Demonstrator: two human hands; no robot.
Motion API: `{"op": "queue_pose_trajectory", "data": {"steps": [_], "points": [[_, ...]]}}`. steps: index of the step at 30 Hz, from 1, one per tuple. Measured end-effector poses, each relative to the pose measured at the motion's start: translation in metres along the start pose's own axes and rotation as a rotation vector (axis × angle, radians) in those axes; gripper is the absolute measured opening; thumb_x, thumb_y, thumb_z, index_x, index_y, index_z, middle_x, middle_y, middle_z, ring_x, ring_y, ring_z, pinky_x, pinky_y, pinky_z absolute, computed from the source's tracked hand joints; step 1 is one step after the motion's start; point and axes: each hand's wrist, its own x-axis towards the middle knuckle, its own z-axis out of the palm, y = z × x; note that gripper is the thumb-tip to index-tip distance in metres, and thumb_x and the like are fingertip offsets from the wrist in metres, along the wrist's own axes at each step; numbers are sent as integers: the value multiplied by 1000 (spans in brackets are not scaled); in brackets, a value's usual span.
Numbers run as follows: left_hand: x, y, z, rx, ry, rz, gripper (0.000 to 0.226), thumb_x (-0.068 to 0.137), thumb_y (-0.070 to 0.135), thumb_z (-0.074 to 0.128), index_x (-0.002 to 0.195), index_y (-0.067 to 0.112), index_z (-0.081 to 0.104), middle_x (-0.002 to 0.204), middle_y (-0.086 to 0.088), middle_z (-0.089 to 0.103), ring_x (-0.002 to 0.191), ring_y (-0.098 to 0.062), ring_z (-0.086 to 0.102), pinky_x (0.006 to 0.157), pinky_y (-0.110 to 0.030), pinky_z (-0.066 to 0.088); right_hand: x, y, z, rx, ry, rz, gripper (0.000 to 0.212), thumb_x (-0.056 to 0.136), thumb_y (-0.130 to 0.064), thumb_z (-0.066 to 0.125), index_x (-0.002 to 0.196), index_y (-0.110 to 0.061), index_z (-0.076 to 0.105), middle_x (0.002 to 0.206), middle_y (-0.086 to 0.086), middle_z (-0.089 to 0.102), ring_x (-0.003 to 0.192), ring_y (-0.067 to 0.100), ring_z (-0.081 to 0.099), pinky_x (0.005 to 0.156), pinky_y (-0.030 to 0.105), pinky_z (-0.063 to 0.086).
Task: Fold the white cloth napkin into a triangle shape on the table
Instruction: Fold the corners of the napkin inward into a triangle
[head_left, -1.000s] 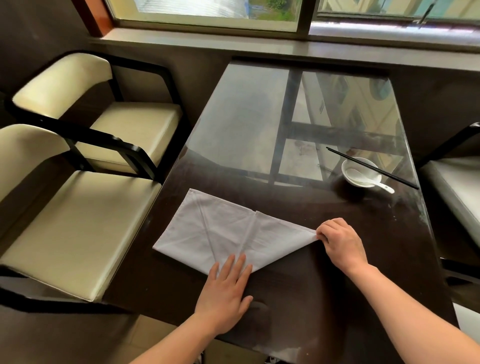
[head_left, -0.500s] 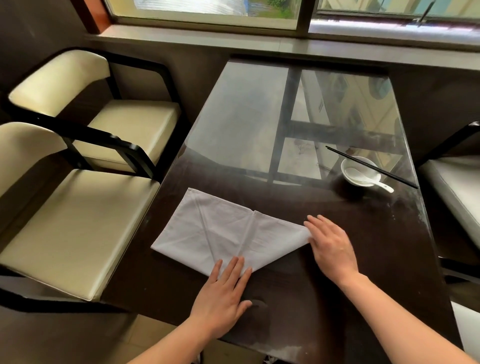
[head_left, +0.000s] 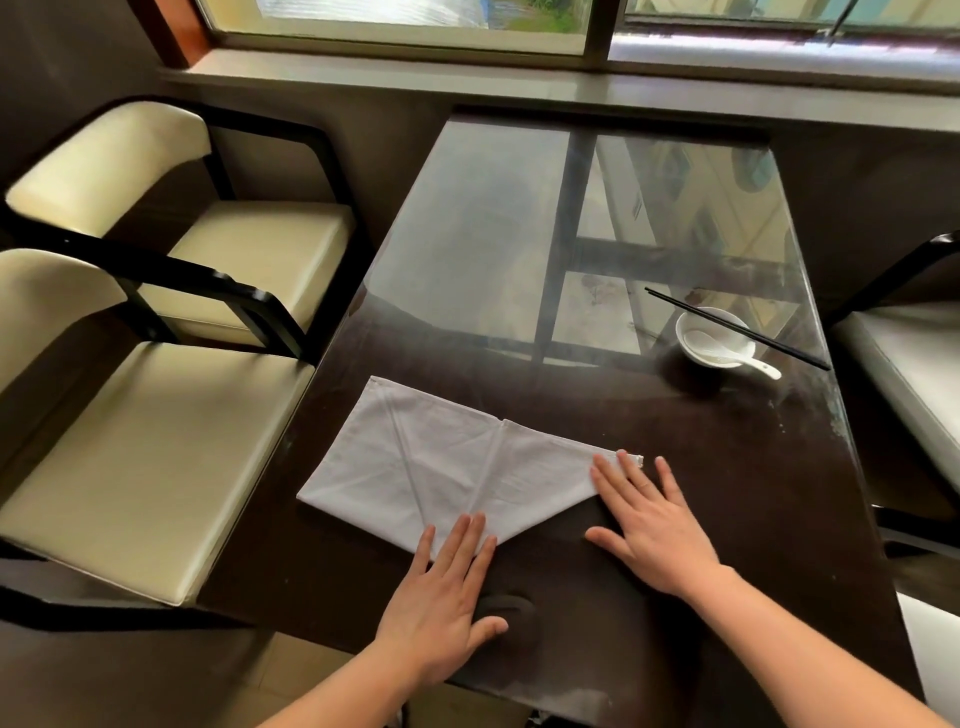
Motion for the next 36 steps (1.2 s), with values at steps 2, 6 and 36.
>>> {"op": "queue_pose_trajectory", "data": {"steps": [2,6,36], "points": [[-1,0,0,-1,1,2,87,92,75,28,151,11,33,163,-11,21,150,-28,19,112,-53,16,0,15,-3,12,-21,58,88,91,-78,3,158,-23,15,166,-10,9,154,16,-1,121,54,-1],[-5,-1,3,10,21,7,90,91,76,31,150,8,37,161,-11,27,147,-30,26,110,-52,19,3,30,-13,101,-26,219,88,82,-78,-9,154,-28,-11,160,-16,-18,151,18,-20,123,49,-10],[20,-153,-54,-212,115,-774,44,96,40,52,132,14,49,117,-10,51,107,-28,49,81,-40,46,44,-37,-63,1149,329,1170,23,88,-24,61,71,-12,69,56,6,68,45,23,62,60,39,60]]}}
